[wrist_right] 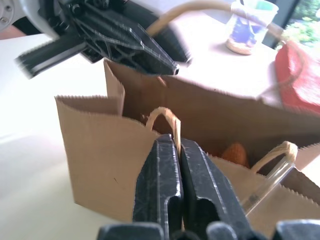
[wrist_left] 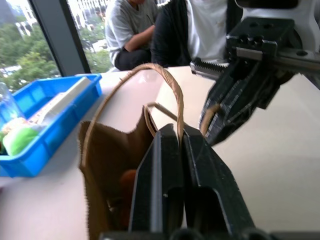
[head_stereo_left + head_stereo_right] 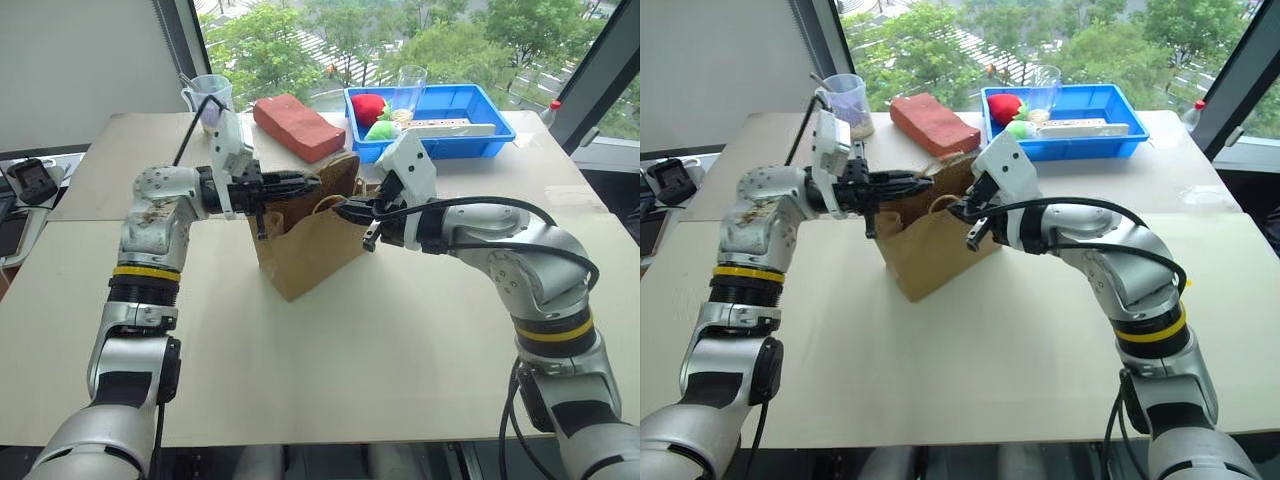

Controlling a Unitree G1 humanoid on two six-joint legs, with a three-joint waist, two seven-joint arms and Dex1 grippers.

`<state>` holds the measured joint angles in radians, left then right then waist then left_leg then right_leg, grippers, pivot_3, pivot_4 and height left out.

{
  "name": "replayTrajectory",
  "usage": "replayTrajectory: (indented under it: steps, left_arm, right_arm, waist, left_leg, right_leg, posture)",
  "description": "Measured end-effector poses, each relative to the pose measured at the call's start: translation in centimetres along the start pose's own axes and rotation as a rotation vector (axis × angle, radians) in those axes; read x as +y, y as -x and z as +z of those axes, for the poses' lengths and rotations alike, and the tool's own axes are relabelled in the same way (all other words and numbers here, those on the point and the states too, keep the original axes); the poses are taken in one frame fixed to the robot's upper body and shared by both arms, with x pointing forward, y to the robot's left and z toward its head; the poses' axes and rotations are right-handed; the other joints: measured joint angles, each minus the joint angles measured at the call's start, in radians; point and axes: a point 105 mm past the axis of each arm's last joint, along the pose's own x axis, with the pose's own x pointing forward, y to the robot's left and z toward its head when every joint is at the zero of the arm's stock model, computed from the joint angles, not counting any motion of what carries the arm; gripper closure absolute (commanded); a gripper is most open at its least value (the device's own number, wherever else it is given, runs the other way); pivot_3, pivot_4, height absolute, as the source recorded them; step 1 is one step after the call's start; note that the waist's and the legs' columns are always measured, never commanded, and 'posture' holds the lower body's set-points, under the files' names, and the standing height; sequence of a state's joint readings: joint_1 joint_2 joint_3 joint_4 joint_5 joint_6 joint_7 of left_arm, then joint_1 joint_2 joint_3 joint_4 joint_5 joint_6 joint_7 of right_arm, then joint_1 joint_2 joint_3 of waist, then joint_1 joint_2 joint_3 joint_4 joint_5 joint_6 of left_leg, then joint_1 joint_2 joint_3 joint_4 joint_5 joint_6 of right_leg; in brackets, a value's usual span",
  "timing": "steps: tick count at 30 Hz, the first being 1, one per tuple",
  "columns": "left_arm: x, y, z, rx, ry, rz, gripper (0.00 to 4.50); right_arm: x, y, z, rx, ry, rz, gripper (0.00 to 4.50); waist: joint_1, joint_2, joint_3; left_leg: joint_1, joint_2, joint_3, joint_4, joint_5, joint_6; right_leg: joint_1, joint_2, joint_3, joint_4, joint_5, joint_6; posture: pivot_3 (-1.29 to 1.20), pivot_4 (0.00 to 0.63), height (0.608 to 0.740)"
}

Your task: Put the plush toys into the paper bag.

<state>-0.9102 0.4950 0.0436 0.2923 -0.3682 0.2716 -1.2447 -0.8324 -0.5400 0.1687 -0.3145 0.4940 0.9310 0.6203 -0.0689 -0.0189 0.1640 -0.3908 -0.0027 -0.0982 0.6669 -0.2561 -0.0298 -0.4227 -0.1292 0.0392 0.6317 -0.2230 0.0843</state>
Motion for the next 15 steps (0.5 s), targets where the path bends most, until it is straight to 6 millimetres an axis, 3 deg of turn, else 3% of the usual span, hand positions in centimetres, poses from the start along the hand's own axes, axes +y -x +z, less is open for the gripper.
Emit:
replayTrajectory:
  steps: [5, 6, 8, 13, 15]
  left_arm:
    - [-0.8, 2.1, 1.6, 0.005, 0.019, 0.052, 0.25]
    - [-0.9, 2.6, 1.8, 0.014, 0.024, 0.062, 0.00]
    - [-1.2, 4.1, 1.8, 0.050, 0.037, 0.098, 0.00]
    - [-2.1, 8.4, 0.1, 0.172, 0.105, 0.186, 0.00]
    - [-3.7, 9.3, -1.3, 0.207, 0.147, 0.172, 0.00]
  right_arm:
    - [-0.4, 0.1, 1.4, -0.018, 0.054, 0.058, 1.48]
    - [-0.4, 0.3, 1.8, -0.021, 0.066, 0.067, 1.18]
    - [-0.4, 0.9, 2.5, -0.021, 0.095, 0.103, 0.25]
    - [-0.4, 3.5, 4.4, -0.010, 0.140, 0.191, 0.07]
    - [-0.2, 4.4, 5.4, -0.015, 0.130, 0.237, 0.07]
  waist:
    - [-0.003, 0.000, 0.000]
    - [-0.003, 0.000, 0.000]
    - [-0.002, 0.000, 0.000]
    - [0.000, 0.001, 0.001]
    - [0.001, 0.001, 0.001]
  left_leg:
    - [0.001, 0.000, 0.000, -0.001, 0.000, 0.000]
    - [0.001, 0.000, 0.000, -0.001, 0.000, 0.000]
    - [0.001, 0.000, 0.000, -0.002, 0.000, 0.000]
    - [0.001, 0.001, 0.000, -0.004, 0.000, 0.001]
    - [0.002, 0.001, 0.001, -0.005, -0.001, 0.001]
  right_leg:
    - [0.000, 0.000, 0.000, 0.001, 0.000, 0.000]
    - [0.000, 0.000, 0.000, 0.001, 0.000, 0.000]
    - [0.000, 0.000, 0.000, 0.000, 0.000, 0.000]
    - [0.000, 0.000, -0.001, -0.001, 0.000, 0.000]
    - [0.000, 0.000, 0.000, -0.002, 0.000, 0.000]
  posture:
    - [0.00, 0.150, 0.740]
    - [0.00, 0.150, 0.740]
    - [0.00, 0.150, 0.740]
    - [0.00, 0.150, 0.740]
    - [0.00, 0.150, 0.740]
